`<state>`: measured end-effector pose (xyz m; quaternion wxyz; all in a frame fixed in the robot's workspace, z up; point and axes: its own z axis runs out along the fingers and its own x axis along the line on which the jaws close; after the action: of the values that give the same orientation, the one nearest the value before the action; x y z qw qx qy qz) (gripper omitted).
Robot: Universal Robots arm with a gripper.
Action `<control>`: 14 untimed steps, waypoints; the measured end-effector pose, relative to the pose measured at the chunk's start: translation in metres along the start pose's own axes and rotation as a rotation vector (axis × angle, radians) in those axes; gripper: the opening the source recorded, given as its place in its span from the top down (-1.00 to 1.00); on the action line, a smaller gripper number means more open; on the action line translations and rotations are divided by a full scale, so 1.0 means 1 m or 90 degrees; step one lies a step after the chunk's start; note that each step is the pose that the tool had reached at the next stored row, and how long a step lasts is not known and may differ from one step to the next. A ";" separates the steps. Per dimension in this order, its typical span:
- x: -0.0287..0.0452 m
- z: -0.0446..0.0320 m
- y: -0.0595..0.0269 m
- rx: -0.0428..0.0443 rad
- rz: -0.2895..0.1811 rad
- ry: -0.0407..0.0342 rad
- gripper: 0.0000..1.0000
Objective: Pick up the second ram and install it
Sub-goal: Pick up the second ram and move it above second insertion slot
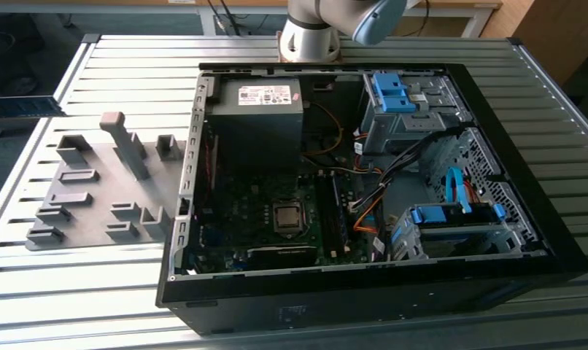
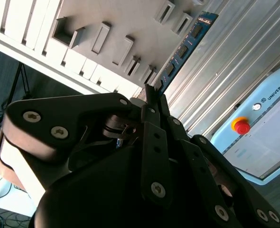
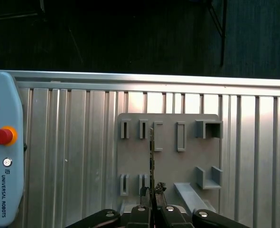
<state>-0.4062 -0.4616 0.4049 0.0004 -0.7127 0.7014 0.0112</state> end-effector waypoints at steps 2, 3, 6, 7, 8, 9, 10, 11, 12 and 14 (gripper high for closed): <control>0.0000 0.0000 -0.0005 0.0000 0.000 0.0000 0.72; 0.0000 0.0000 -0.0008 0.0000 0.000 0.0000 0.72; 0.0000 0.0001 -0.0016 0.0001 0.000 -0.0001 0.72; 0.0000 0.0000 -0.0019 0.0001 0.000 0.0000 0.72; 0.0000 0.0000 -0.0022 0.0001 0.000 0.0000 0.72; 0.0000 0.0001 -0.0024 0.0001 0.000 -0.0001 0.72; 0.0000 0.0000 -0.0028 0.0001 0.000 0.0000 0.72; 0.0000 0.0000 -0.0030 0.0000 0.000 0.0000 0.72; 0.0000 0.0000 -0.0033 0.0000 0.000 0.0000 0.72; 0.0001 0.0000 -0.0037 0.0000 0.000 0.0000 0.72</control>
<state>-0.4025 -0.4616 0.4049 0.0004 -0.7127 0.7014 0.0112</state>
